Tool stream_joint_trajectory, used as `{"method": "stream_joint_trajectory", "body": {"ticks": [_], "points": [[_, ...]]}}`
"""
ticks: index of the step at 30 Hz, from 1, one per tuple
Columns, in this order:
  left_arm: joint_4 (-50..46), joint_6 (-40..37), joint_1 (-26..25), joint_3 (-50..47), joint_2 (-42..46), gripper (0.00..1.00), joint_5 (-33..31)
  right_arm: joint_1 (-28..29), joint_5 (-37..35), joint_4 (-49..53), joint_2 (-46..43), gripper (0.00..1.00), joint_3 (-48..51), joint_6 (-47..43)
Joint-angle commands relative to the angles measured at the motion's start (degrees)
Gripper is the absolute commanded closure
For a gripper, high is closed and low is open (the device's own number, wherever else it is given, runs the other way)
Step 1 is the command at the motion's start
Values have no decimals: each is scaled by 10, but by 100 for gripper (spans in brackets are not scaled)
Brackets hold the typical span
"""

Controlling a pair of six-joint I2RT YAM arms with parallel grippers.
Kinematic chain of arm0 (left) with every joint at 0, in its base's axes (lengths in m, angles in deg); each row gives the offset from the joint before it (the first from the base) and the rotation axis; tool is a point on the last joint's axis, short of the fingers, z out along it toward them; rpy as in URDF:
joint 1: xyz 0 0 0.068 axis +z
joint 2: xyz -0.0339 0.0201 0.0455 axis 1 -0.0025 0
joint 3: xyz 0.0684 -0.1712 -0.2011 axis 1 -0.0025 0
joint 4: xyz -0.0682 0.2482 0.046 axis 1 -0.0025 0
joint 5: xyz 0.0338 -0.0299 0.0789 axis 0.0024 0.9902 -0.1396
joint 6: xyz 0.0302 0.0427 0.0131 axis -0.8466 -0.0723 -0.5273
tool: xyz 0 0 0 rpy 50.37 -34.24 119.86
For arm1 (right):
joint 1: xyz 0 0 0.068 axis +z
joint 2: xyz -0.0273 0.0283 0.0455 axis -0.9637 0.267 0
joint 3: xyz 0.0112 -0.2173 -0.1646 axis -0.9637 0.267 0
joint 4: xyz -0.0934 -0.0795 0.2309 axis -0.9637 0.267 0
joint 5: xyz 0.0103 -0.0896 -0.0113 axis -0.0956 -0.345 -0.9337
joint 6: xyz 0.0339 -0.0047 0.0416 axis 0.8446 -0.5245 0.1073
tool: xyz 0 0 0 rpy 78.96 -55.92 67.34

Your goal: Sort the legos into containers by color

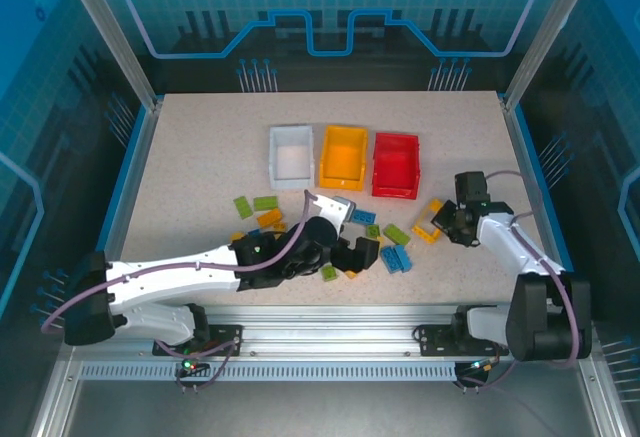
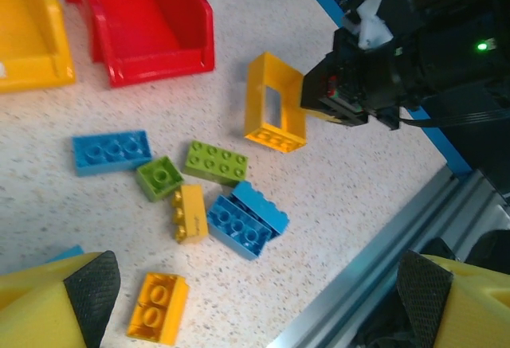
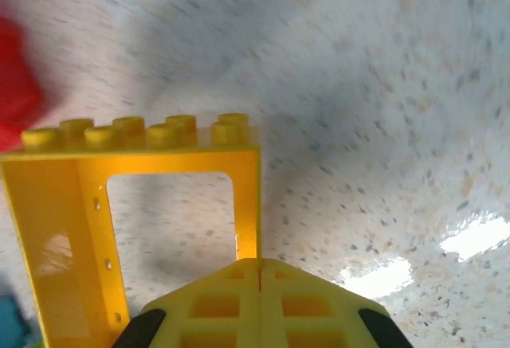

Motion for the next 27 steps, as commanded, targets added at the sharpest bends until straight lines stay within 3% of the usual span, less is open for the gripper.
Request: {"method": "stream_joint_trajectory", "body": {"ticks": [1, 8, 15, 27], "points": [[-53, -32, 2, 42, 28, 5, -65, 43, -67, 29, -19, 100, -88, -71], [-117, -59, 25, 108, 20, 5, -120, 89, -74, 72, 126, 100, -303, -196], [-172, -80, 40, 194, -25, 4, -171, 96, -58, 148, 331, 100, -490, -222], [-191, -61, 48, 213, -67, 4, -154, 120, -62, 196, 512, 100, -637, -206]]}}
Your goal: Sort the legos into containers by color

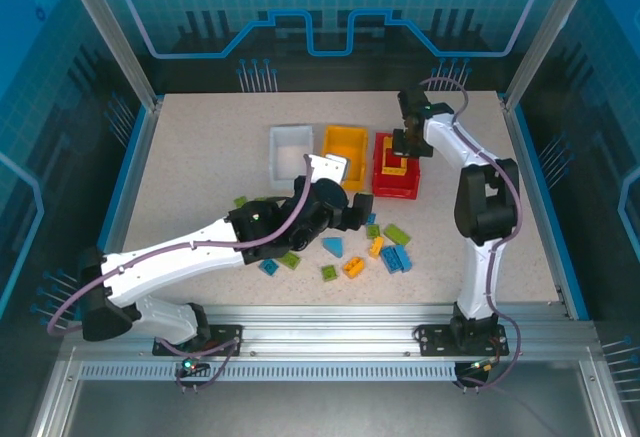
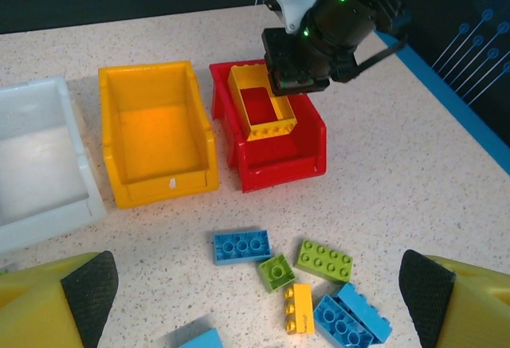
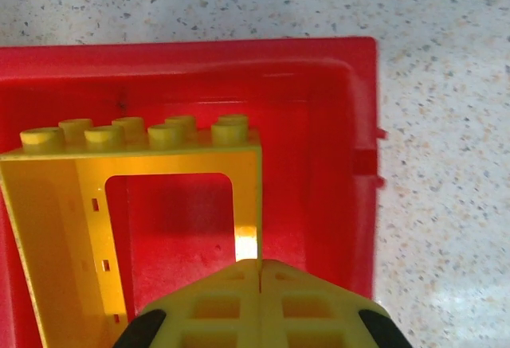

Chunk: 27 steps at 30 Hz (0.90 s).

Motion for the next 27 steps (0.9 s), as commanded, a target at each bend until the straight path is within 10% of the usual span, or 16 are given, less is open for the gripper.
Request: {"method": "stream_joint_trajectory", "body": {"ticks": [1, 12, 17, 27], "points": [[-11, 3, 4, 16, -11, 4, -2, 13, -2, 36, 36, 100, -41, 1], [-56, 9, -6, 148, -145, 4, 17, 16, -1, 38, 74, 98, -60, 16], [-58, 12, -5, 148, -142, 4, 10, 18, -8, 41, 50, 68, -56, 19], [-112, 59, 24, 81, -68, 4, -1, 30, -3, 23, -108, 56, -18, 26]]}}
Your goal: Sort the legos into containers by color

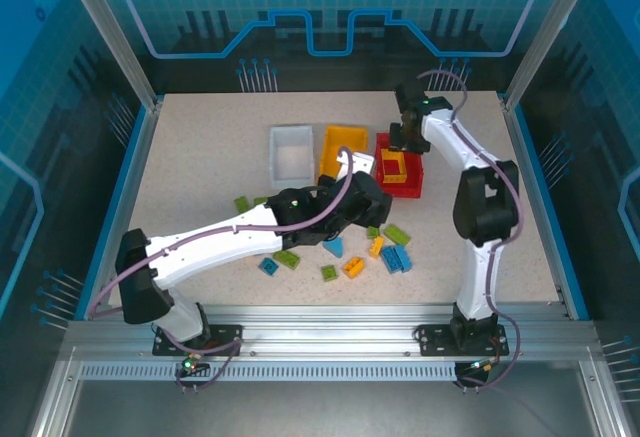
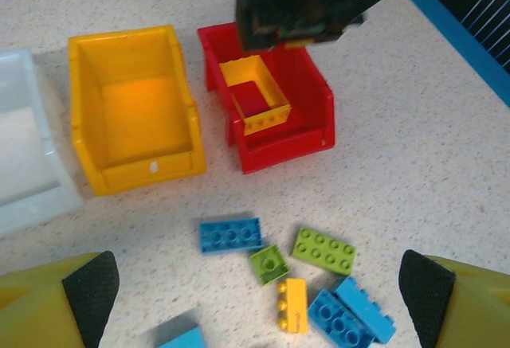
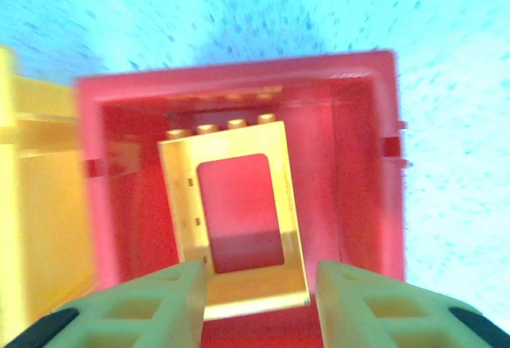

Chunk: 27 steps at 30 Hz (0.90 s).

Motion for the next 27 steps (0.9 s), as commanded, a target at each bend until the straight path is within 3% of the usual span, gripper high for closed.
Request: {"method": "stream_joint_trajectory", "body": {"ticks": [1, 7, 11, 15, 20, 27], "points": [[-53, 43, 24, -31, 52, 4, -14, 22, 0, -7, -86, 55, 14, 5], [-99, 131, 99, -149, 150, 4, 34, 83, 28, -78, -217, 51, 123, -7], [-102, 173, 227, -253, 215, 4, 135, 167, 95, -178, -315, 43, 252, -26], [-81, 166, 359, -318, 229, 5, 206, 267, 155, -241, -364, 33, 336, -32], [-74, 120, 488, -291, 119, 5, 266, 374, 161, -261, -360, 24, 366, -22], [-71, 70, 567, -194, -72, 8, 310, 430, 141, -259, -319, 23, 344, -9]]}}
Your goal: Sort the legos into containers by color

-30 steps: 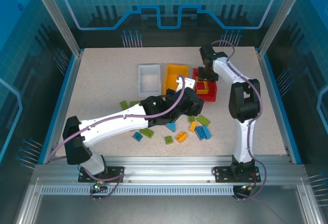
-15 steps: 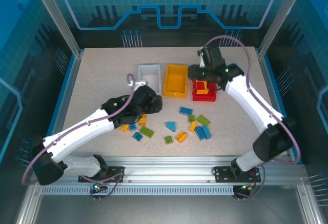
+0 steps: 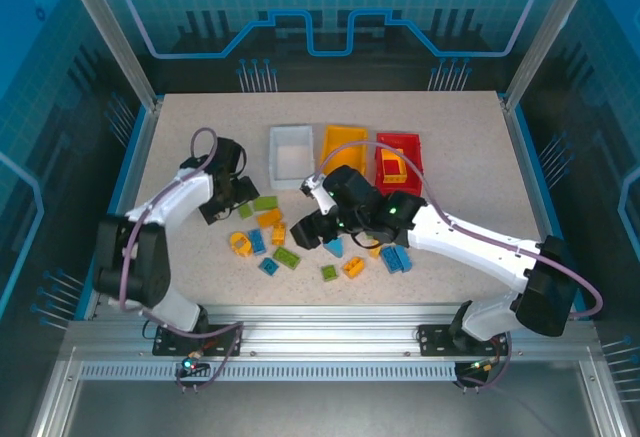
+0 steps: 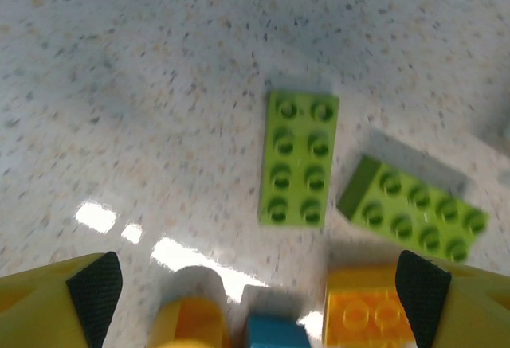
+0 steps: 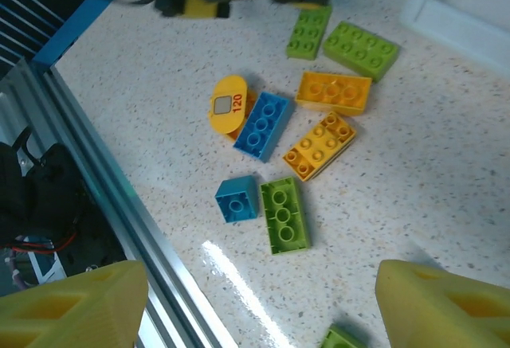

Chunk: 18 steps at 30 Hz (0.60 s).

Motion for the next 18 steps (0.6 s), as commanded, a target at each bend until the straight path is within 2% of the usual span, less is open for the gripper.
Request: {"method": "stream_joint_trajectory", "body": {"ticks": [1, 9, 18], "points": [[11, -28, 28, 33, -52, 9, 61, 15, -7, -14, 21, 23, -24, 9], [20, -36, 33, 75, -129, 18, 60, 20, -9, -19, 39, 24, -33, 21], [36, -28, 33, 47, -140, 39, 73, 20, -19, -21, 49, 26, -30, 32]]}}
